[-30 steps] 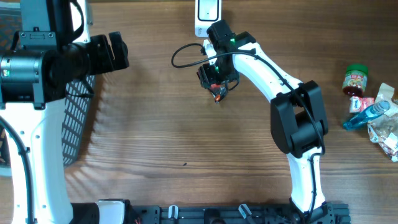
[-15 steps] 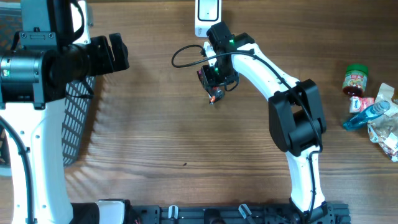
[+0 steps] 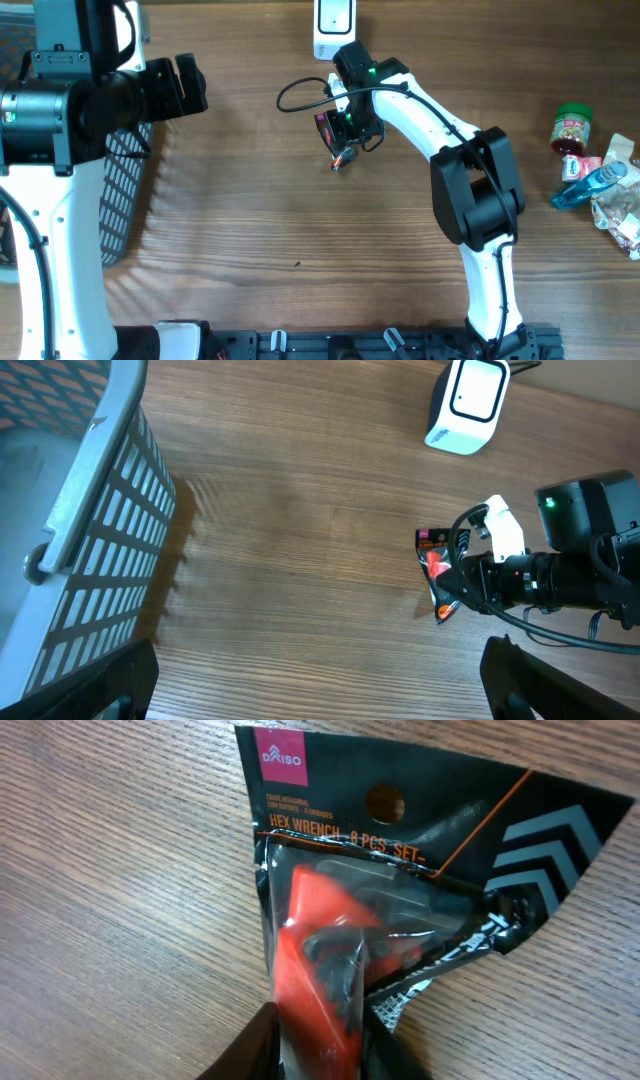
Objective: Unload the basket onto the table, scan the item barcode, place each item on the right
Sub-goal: 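Raise the black package close in front of the white scanner face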
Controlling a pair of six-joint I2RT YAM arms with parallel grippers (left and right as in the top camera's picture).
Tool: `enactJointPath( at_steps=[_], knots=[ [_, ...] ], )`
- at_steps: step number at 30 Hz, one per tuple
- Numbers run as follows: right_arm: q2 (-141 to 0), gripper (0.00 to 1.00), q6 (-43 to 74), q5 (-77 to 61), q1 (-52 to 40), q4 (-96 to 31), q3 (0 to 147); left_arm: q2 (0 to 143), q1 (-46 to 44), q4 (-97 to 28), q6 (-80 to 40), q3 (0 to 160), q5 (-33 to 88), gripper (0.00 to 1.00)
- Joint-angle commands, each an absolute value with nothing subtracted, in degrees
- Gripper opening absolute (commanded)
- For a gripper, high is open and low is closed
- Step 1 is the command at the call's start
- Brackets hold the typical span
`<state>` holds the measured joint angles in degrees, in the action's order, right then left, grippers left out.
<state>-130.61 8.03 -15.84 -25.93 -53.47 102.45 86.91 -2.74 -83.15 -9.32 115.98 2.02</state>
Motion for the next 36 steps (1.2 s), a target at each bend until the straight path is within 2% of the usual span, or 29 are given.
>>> enactJointPath(
  at_steps=[1,2,15,24,31,36],
  knots=[
    [-131.8,0.08,9.2,-15.5,-25.8,-53.2,101.5,87.0,-3.0,-83.2,-9.9,116.5,2.7,1.00],
    [-131.8,0.05,9.2,-15.5,-25.8,-53.2,101.5,87.0,-3.0,-83.2,-9.9,116.5,2.7,1.00],
    [-130.3,0.05,7.2,-8.6,-25.7,-51.5,103.2,87.0,-3.0,-83.2,-9.9,116.5,2.7,1.00],
    [-111.5,0.05,3.0,4.1,-25.8,-54.6,103.7,87.0,-3.0,-83.2,-9.9,116.5,2.7,1.00],
    [-94.0,0.05,3.0,23.1,-25.9,-55.6,103.7,87.0,-3.0,-83.2,-9.9,116.5,2.7,1.00],
    [-88.2,0.05,-3.1,38.5,-28.3,-45.5,103.7,87.0,-3.0,-83.2,-9.9,116.5,2.7,1.00]
  ],
)
